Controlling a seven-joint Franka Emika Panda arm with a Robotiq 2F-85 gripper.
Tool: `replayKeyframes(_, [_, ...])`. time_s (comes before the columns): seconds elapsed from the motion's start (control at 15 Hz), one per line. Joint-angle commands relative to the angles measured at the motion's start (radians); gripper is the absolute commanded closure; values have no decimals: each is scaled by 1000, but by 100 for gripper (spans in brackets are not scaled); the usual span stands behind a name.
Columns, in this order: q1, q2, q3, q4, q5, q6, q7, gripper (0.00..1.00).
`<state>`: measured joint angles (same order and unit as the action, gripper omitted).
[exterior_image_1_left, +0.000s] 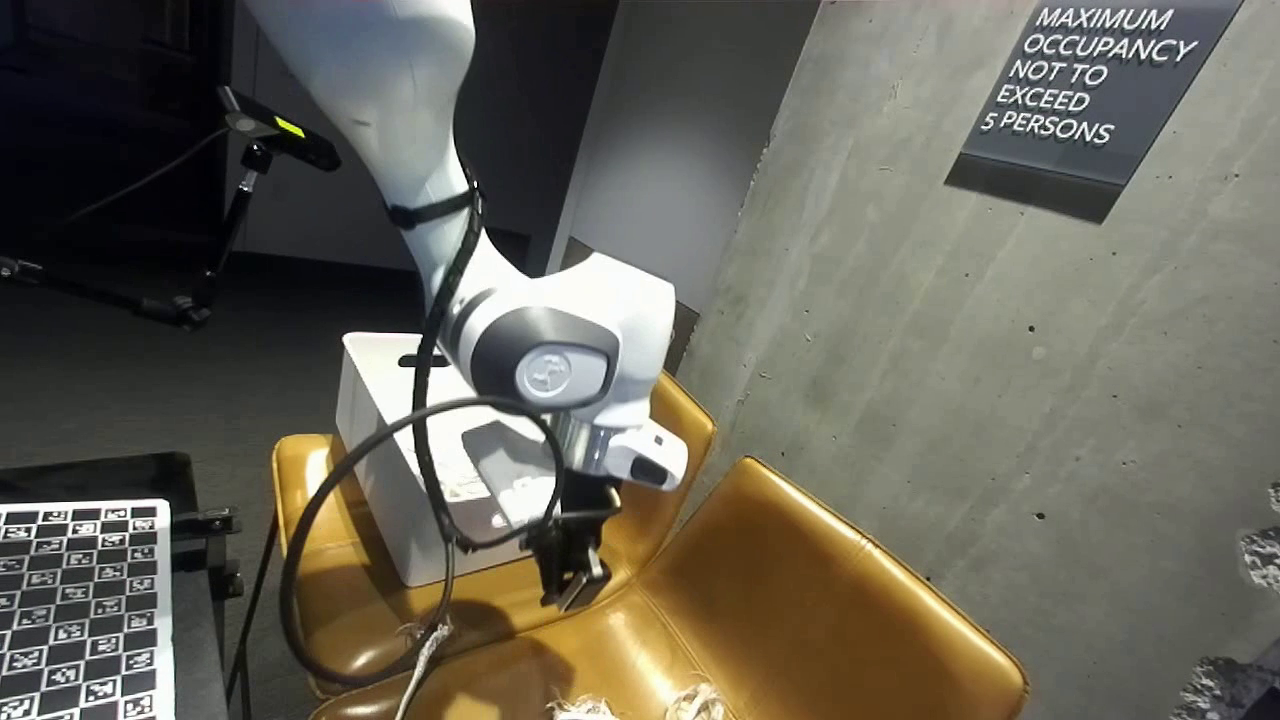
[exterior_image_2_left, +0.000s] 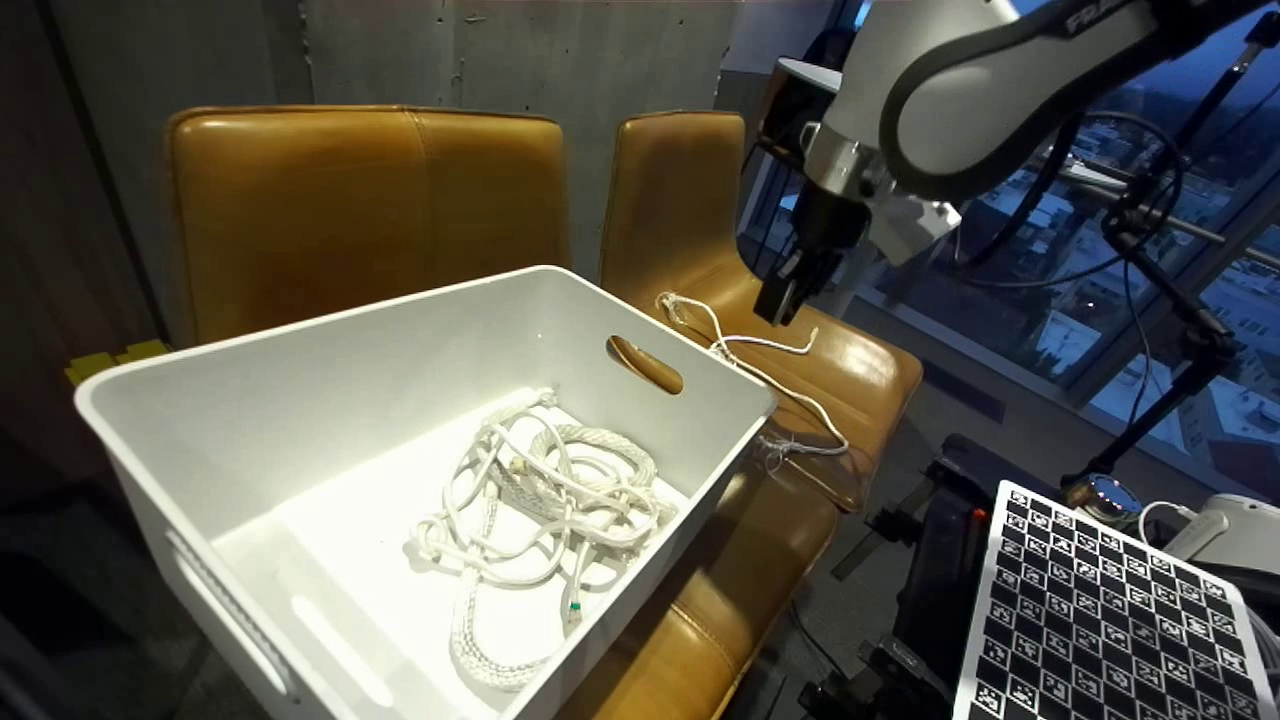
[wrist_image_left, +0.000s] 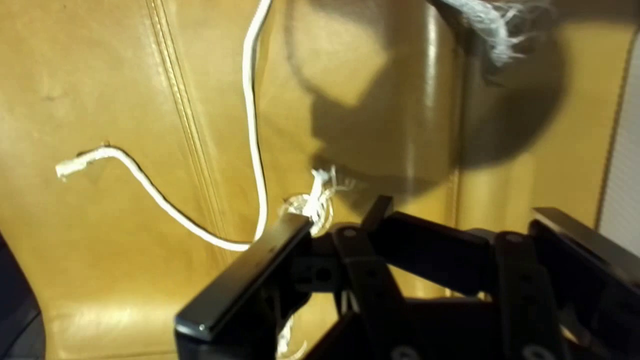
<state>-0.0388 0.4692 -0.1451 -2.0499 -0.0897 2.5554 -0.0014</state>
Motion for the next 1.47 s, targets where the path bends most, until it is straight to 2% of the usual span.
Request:
replayKeyframes(0.0, [15,-186,49,-31,18,-94,19,100])
replayKeyframes(0.2, [38,-288,90,10,28,-207,42,100])
replayKeyframes(0.47, [64,-353,133,-5,17,-253,77,100])
replayKeyframes(0.53, [66,-349,137,-15,6,-249,86,75])
replayKeyframes(0.6, [65,-340,136,-28,-8,-242,95,74])
replayKeyframes(1.0, [6,-246,61,-119,-87,-185,84,33])
replayKeyframes(1.27, [-52,-130,8,-138,-112,-78,53,3])
replayKeyframes(1.4, [-69,-60,-10,-130,-118,-17,47,0])
